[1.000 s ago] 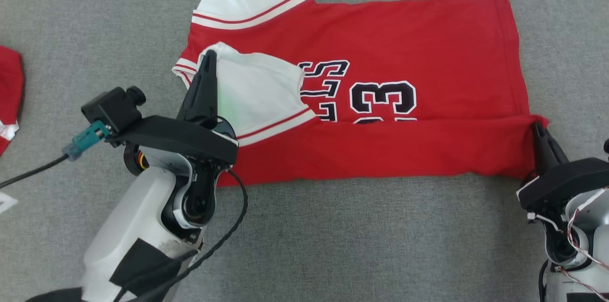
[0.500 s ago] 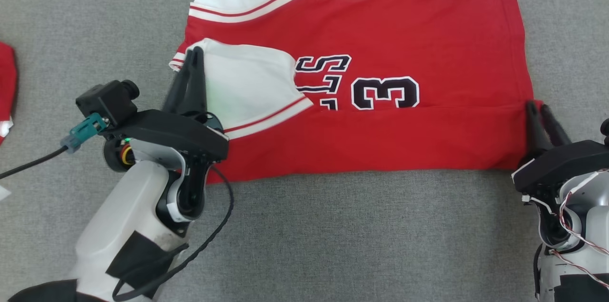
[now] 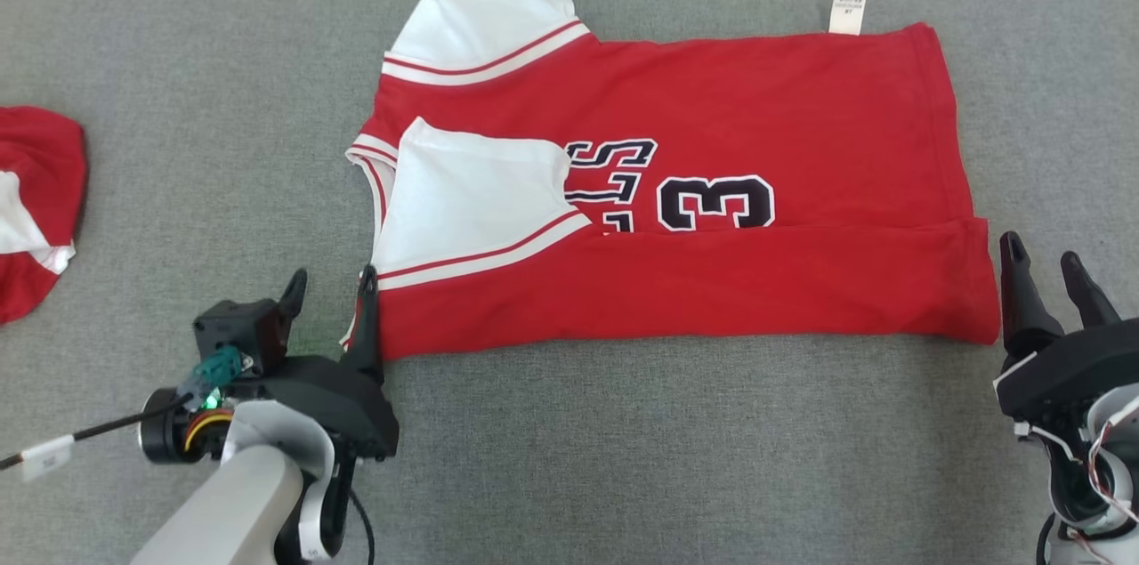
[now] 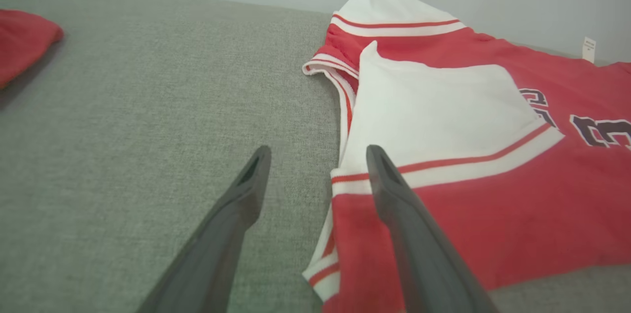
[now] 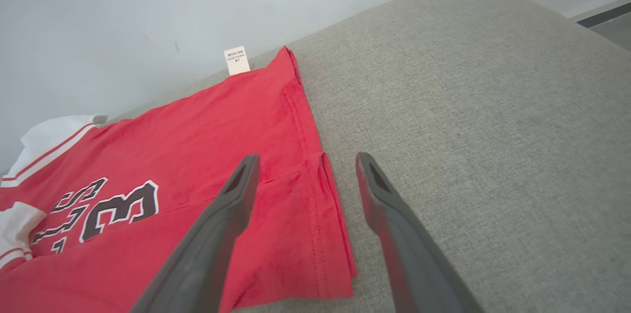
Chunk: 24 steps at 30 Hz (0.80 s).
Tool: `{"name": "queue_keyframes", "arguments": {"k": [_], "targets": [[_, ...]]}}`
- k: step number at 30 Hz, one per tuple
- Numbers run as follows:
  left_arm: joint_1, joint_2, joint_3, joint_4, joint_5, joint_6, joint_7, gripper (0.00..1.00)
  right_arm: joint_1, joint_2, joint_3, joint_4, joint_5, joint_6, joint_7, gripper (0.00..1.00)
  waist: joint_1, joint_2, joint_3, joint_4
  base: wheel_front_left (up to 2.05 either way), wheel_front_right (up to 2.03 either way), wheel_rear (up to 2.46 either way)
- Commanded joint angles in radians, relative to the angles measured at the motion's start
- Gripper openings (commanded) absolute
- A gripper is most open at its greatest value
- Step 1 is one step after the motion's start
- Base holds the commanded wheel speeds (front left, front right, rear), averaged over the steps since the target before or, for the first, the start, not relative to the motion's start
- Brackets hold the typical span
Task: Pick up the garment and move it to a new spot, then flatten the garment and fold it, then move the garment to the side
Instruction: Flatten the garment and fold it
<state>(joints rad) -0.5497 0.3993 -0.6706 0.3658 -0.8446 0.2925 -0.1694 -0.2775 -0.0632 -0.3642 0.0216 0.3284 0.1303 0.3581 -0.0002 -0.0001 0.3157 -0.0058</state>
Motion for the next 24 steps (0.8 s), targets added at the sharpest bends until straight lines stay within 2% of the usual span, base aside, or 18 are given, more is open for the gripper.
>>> {"name": "queue_keyframes", "arguments": {"k": [1,5,11,12,13,14,19,24], "targets": [[0.011,0.004,-0.005,-0.008,0.012,0.011,0.013,1.0,0.014,0.004,-0.003,-0.006,-0.003,0.001,0.004,1.0,0.0002,0.0001,-0.004,0.001,0.0,0.0,0.0],[0.04,0.026,-0.041,-0.022,0.025,0.049,0.08,1.0,0.03,0.01,-0.002,-0.033,-0.012,0.001,0.021,1.0,0.0002,0.0001,-0.004,-0.008,0.0,0.0,0.0],[0.034,0.035,-0.076,-0.029,0.029,0.066,0.157,1.0,0.032,0.013,0.002,-0.043,-0.023,0.001,0.025,1.0,0.0002,0.0001,0.005,-0.019,0.0,0.0,0.0],[0.039,0.035,-0.084,-0.034,0.02,0.066,0.176,0.61,0.033,0.014,0.0,-0.04,-0.032,0.001,0.025,1.0,0.0002,0.0001,0.008,-0.022,0.0,0.0,0.0],[0.041,0.036,-0.09,-0.037,0.024,0.067,0.182,0.33,0.032,0.013,-0.001,-0.035,-0.037,0.001,0.024,1.0,0.0002,0.0001,0.01,-0.023,0.0,0.0,0.0],[0.044,0.036,-0.094,-0.042,0.025,0.067,0.187,0.0,0.032,0.014,0.0,-0.028,-0.046,0.001,0.026,1.0,0.0002,0.0001,0.012,-0.024,0.0,0.0,0.0],[0.067,0.046,-0.1,-0.055,0.027,0.078,0.19,0.0,0.015,0.013,0.01,0.015,-0.171,0.001,0.012,1.0,0.0002,0.0001,0.025,-0.026,0.0,0.0,0.0],[0.087,0.045,-0.101,-0.061,0.025,0.081,0.173,0.0,-0.005,0.013,0.01,0.082,-0.245,0.001,0.023,1.0,0.0002,0.0001,0.039,-0.012,0.0,0.0,0.0]]}}
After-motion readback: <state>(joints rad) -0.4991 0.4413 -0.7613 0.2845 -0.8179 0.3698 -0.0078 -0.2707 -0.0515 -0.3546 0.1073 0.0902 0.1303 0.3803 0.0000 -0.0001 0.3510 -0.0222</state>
